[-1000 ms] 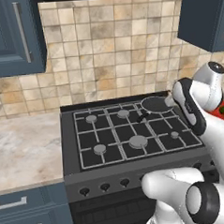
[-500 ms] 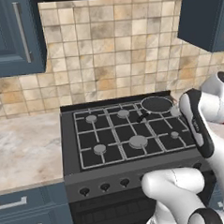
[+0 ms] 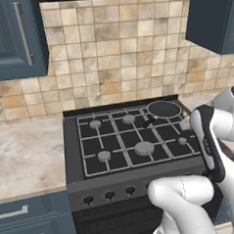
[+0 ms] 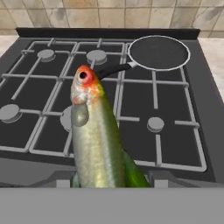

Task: Place the fish on the plate and place the lime on the same plate.

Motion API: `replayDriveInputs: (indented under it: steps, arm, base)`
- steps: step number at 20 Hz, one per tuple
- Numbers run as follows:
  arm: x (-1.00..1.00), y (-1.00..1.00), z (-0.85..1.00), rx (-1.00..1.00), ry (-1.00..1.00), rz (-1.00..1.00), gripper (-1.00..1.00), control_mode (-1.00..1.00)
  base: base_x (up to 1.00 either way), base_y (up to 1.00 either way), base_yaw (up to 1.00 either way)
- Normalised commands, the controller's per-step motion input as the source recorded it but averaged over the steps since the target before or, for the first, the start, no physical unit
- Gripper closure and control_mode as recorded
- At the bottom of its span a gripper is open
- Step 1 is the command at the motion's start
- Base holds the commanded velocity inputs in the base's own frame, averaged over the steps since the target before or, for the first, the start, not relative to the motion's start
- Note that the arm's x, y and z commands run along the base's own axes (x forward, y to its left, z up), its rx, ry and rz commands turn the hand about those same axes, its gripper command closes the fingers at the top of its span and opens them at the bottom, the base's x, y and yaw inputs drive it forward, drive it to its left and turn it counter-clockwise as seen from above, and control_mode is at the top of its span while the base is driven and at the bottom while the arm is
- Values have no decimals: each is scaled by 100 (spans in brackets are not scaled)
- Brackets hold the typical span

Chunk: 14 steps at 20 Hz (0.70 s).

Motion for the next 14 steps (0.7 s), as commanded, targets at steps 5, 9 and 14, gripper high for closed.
replayDriveInputs:
  steps: [5,9,14]
  arm:
    - [0,0,0,0,0,0,100,100]
    - [0,0,0,0,0,0,100,100]
    - [0,0,0,0,0,0,100,100]
  base:
    - [-3,0,0]
    - [-40,0,1]
    - [-50,0,2]
